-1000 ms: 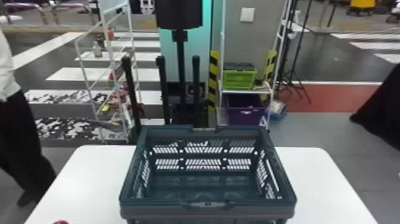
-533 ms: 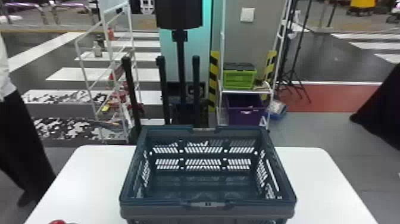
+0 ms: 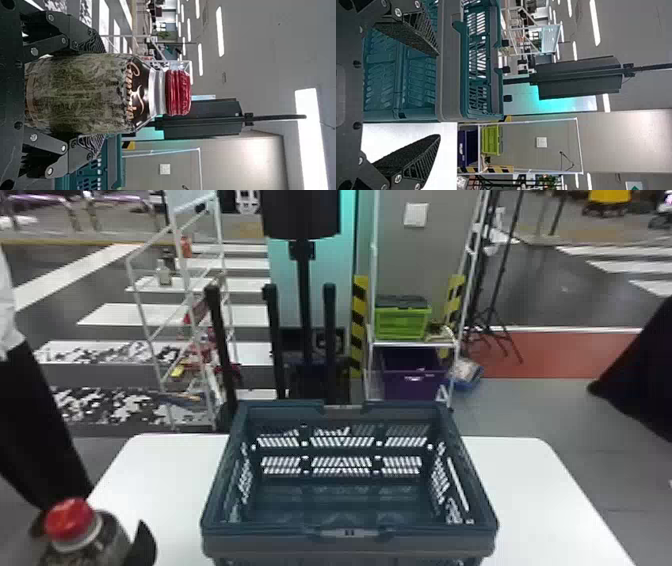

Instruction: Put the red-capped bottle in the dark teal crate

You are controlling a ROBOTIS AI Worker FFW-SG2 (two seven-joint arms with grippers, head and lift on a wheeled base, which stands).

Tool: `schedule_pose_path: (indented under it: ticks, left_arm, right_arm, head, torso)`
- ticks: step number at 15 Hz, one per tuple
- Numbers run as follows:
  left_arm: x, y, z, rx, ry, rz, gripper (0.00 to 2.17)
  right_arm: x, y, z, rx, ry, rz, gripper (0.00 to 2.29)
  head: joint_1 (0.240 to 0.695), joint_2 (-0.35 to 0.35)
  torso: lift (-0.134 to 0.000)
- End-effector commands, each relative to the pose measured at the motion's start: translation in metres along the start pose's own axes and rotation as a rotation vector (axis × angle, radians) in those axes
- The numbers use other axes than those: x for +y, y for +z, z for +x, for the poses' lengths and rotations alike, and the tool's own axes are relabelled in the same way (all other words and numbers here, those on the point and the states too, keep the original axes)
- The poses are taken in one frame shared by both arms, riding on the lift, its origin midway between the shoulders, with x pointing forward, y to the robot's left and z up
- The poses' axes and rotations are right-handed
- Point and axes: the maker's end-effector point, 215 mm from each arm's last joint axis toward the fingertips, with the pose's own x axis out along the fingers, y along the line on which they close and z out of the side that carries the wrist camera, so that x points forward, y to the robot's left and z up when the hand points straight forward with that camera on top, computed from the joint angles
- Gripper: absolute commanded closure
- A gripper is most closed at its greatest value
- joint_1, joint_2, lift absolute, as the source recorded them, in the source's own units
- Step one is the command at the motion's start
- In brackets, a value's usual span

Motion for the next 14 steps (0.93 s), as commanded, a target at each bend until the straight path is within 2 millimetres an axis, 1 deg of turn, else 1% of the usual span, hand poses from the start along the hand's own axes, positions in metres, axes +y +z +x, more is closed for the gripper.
schedule_pose_path:
  ticks: [1, 2, 4, 5, 6, 7, 8, 9, 10, 12, 13, 14]
  left_arm:
    - [0.015, 0.011, 0.044, 0.076, -0.011, 0.026, 2.13]
    - [0.018, 0.012, 0.063, 0.133, -0.027, 0.030, 2.13]
    - [0.011, 0.022, 0.097, 0.208, -0.078, 0.052, 2.13]
    - [0.001, 0.025, 0.113, 0.250, -0.121, 0.041, 2.13]
    - [-0.010, 0.023, 0.126, 0.300, -0.170, 0.037, 2.13]
    - [-0.025, 0.026, 0.137, 0.315, -0.210, 0.049, 2.13]
    - [-0.046, 0.023, 0.147, 0.362, -0.269, 0.073, 2.13]
    - [-0.071, 0.013, 0.157, 0.401, -0.334, 0.083, 2.13]
    - [-0.089, 0.007, 0.164, 0.427, -0.381, 0.090, 2.13]
    - [-0.127, -0.010, 0.178, 0.483, -0.481, 0.135, 2.13]
    - [-0.142, -0.018, 0.183, 0.513, -0.525, 0.139, 2.13]
    - [-0.159, -0.030, 0.184, 0.565, -0.578, 0.139, 2.13]
  right_arm:
    - [0.000, -0.001, -0.001, 0.002, -0.004, 0.002, 0.15]
    - [0.001, -0.001, -0.002, 0.002, -0.005, 0.004, 0.15]
    - [-0.001, -0.002, -0.003, 0.004, -0.011, 0.005, 0.15]
    - [-0.001, -0.002, -0.003, 0.005, -0.012, 0.006, 0.15]
    - [0.000, -0.003, -0.003, 0.006, -0.014, 0.009, 0.15]
    - [-0.001, -0.003, -0.003, 0.006, -0.017, 0.011, 0.15]
    - [-0.001, -0.004, -0.003, 0.007, -0.017, 0.010, 0.15]
    - [-0.001, -0.003, -0.003, 0.005, -0.019, 0.010, 0.15]
    - [0.000, -0.003, -0.003, 0.005, -0.020, 0.008, 0.15]
    - [0.000, -0.004, -0.004, 0.008, -0.020, 0.005, 0.15]
    - [-0.002, -0.004, -0.005, 0.009, -0.022, 0.003, 0.15]
    - [-0.003, -0.004, -0.006, 0.010, -0.025, 0.000, 0.15]
  head:
    - [0.499, 0.000]
    - [0.499, 0.000]
    - [0.499, 0.000]
    - [0.499, 0.000]
    - [0.499, 0.000]
    - [0.499, 0.000]
    - [0.499, 0.000]
    - [0.499, 0.000]
    - [0.499, 0.000]
    - [0.499, 0.000]
    - [0.499, 0.000]
    - [0.499, 0.000]
  torso:
    - [0.000]
    - [0.000]
    - [0.000]
    - [0.000]
    - [0.000]
    - [0.000]
    - [0.000]
    - [0.000]
    - [0.000]
    - [0.000]
    - [0.000]
    - [0.000]
